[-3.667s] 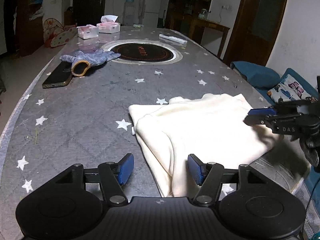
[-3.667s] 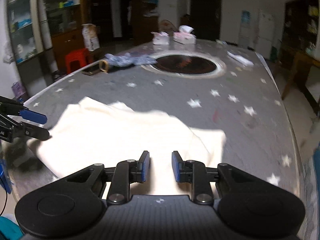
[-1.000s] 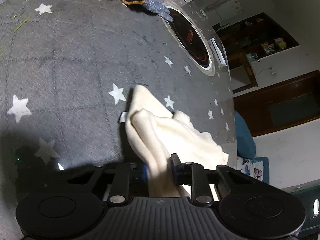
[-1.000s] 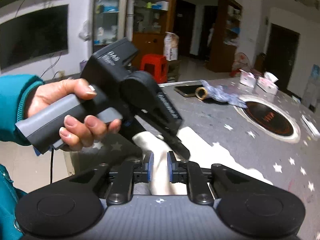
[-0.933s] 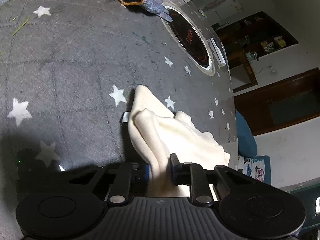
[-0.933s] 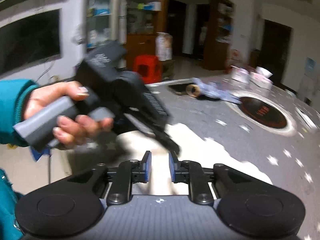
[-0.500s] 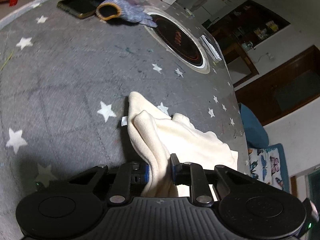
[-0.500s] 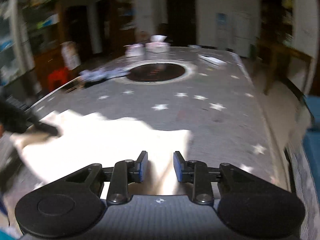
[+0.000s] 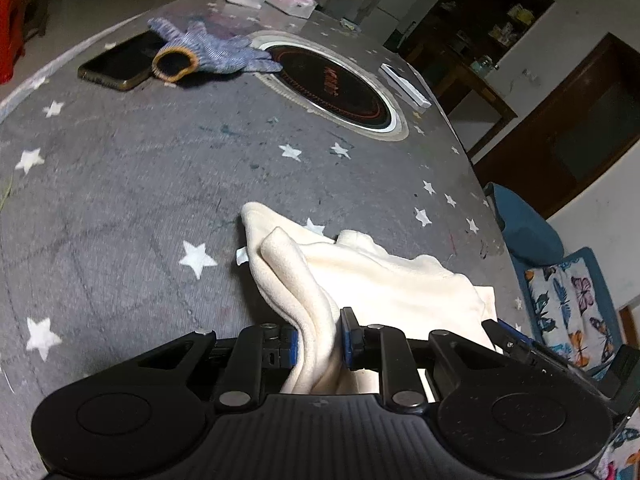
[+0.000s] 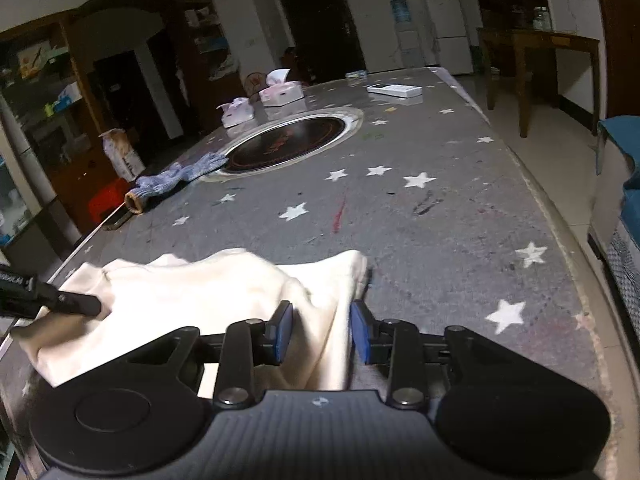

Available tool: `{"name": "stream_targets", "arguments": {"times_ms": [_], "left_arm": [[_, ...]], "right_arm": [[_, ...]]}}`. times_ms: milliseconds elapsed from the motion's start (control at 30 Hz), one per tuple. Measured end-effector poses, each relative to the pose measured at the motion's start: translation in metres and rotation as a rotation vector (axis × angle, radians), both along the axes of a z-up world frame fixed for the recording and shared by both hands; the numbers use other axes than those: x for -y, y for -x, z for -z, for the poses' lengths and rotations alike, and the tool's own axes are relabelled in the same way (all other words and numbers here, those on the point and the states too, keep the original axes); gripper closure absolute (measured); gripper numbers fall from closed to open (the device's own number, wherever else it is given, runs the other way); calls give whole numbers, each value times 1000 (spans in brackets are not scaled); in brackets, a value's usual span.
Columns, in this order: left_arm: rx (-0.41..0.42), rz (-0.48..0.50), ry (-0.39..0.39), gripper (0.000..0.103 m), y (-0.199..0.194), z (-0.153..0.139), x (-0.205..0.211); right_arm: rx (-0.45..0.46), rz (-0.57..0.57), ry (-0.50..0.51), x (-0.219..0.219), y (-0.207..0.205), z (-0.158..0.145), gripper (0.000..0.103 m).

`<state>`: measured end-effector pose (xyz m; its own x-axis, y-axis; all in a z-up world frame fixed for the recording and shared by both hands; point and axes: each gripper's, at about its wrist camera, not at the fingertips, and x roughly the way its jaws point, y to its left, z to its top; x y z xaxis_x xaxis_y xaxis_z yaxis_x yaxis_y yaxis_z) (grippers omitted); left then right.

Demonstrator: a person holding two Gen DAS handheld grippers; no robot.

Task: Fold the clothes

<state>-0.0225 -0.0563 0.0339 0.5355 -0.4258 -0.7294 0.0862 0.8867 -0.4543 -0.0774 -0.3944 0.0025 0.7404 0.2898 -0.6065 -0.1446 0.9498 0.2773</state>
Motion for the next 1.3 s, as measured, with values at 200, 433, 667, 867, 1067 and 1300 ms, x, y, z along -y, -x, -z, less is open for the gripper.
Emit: {"name": "stream_targets", "arguments": {"times_ms": [200,433,667,867,1067,1300], "left_arm": [[44,36,-38,85,1,-11,8],[113,106,-51,86,-2,-35,31],[160,174,-62,86,-10,-56,66],[170,224,-66,86,-23,-63,103],[156,266,-76,86,-33,-58,134],[142,282,-93,86,-43,-49,156]], "right_arm": [[56,-15,7,-8,10,-12,93],[156,13,9,-1,28,-43,93],[231,64,55,17,35,-72,93],[272,122,105,41,36,-91,93],[266,168,145,63,30,-94,93],[245,196,170,80,21,-86,93]]}}
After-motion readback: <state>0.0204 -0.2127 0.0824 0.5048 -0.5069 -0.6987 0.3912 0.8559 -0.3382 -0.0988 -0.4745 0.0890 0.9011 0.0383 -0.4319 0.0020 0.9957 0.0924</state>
